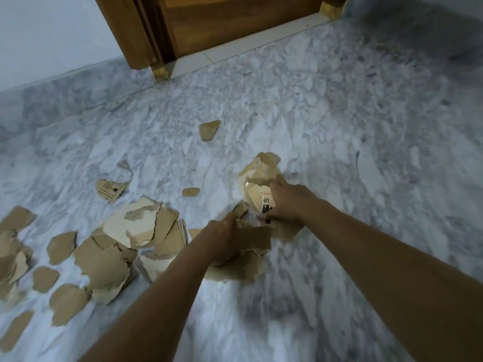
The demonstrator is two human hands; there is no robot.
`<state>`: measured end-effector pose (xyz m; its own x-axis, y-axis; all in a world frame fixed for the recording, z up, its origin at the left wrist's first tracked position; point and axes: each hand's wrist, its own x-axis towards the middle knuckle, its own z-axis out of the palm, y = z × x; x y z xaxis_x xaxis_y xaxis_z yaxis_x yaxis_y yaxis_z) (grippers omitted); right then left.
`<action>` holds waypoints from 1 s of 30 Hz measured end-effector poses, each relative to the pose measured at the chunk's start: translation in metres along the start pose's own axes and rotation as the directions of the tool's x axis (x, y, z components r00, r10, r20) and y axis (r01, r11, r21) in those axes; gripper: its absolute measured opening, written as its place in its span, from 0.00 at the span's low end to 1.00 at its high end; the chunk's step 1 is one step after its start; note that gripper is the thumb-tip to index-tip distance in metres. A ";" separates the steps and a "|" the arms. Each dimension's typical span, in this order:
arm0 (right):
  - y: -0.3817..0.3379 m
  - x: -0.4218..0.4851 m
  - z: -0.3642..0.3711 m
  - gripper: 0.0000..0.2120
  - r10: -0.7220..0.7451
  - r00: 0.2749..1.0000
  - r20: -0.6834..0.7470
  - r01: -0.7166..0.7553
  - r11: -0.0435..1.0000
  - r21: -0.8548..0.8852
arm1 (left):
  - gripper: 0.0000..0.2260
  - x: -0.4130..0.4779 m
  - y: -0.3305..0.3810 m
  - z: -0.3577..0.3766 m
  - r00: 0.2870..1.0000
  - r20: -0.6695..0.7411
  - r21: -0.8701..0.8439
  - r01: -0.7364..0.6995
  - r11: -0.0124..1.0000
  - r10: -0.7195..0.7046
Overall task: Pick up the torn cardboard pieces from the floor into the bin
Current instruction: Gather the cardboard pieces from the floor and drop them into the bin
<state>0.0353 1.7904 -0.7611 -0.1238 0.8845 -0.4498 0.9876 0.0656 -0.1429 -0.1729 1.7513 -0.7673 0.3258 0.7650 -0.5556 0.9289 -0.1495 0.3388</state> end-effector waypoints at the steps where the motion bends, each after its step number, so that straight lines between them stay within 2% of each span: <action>1: 0.001 -0.009 0.001 0.39 0.000 1.000 0.016 0.000 1.000 -0.009 | 0.37 -0.003 -0.001 -0.002 1.000 0.020 -0.007 0.003 1.000 -0.003; 4: 0.013 -0.034 0.002 0.36 0.028 0.991 0.131 -0.031 0.999 0.025 | 0.32 -0.012 -0.009 -0.013 0.998 0.069 -0.070 0.018 0.997 -0.013; 6: 0.027 -0.046 -0.009 0.38 0.059 0.981 0.184 -0.074 0.994 0.076 | 0.30 -0.022 -0.013 -0.026 0.998 0.066 -0.084 0.001 0.996 0.005; 8: 0.043 -0.049 -0.029 0.43 0.078 0.980 0.184 -0.079 0.997 -0.003 | 0.33 -0.032 -0.015 -0.040 1.000 0.009 -0.106 -0.003 0.994 0.004; 10: 0.054 -0.044 -0.056 0.44 0.041 0.988 0.148 -0.028 0.995 -0.093 | 0.33 -0.038 -0.015 -0.053 0.999 -0.009 -0.160 0.051 0.986 -0.053; 13: 0.048 -0.028 -0.087 0.38 -0.075 0.988 0.135 0.098 0.980 -0.174 | 0.16 -0.041 -0.005 -0.065 0.995 0.035 -0.086 0.094 0.992 -0.091; 15: 0.032 -0.019 -0.085 0.39 -0.124 0.974 0.188 0.166 0.960 -0.227 | 0.09 -0.046 0.001 -0.060 0.992 0.072 -0.065 0.107 0.992 -0.102; 18: 0.014 -0.012 -0.056 0.41 -0.129 0.944 0.304 0.228 0.920 -0.318 | 0.12 -0.058 0.004 -0.041 0.990 0.110 -0.126 0.099 0.987 -0.085; 20: 0.011 -0.007 -0.037 0.40 -0.124 0.929 0.350 0.242 0.917 -0.318 | 0.13 -0.064 0.003 -0.031 0.993 0.092 -0.167 0.089 0.982 -0.074; 23: 0.010 -0.004 -0.024 0.41 -0.191 0.946 0.262 0.260 0.929 -0.262 | 0.14 -0.071 -0.001 -0.019 0.996 0.055 -0.195 0.074 0.978 -0.064; 26: 0.013 -0.001 -0.020 0.51 -0.220 0.955 0.197 0.258 0.946 -0.196 | 0.17 -0.074 -0.002 -0.012 0.997 0.001 -0.259 0.069 0.963 -0.071; 28: 0.015 0.000 -0.018 0.60 -0.183 0.972 0.149 0.220 0.932 -0.289 | 0.19 -0.074 0.002 -0.013 0.996 -0.038 -0.296 0.061 0.953 -0.076; 30: 0.016 -0.001 -0.017 0.60 -0.149 0.980 0.130 0.189 0.899 -0.395 | 0.19 -0.074 0.007 -0.012 0.996 -0.045 -0.314 0.062 0.947 -0.080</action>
<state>0.0525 1.7985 -0.7477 -0.2814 0.7974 -0.5339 0.9028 0.4085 0.1343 -0.1929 1.7016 -0.7150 0.2420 0.8018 -0.5464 0.8452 0.1024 0.5246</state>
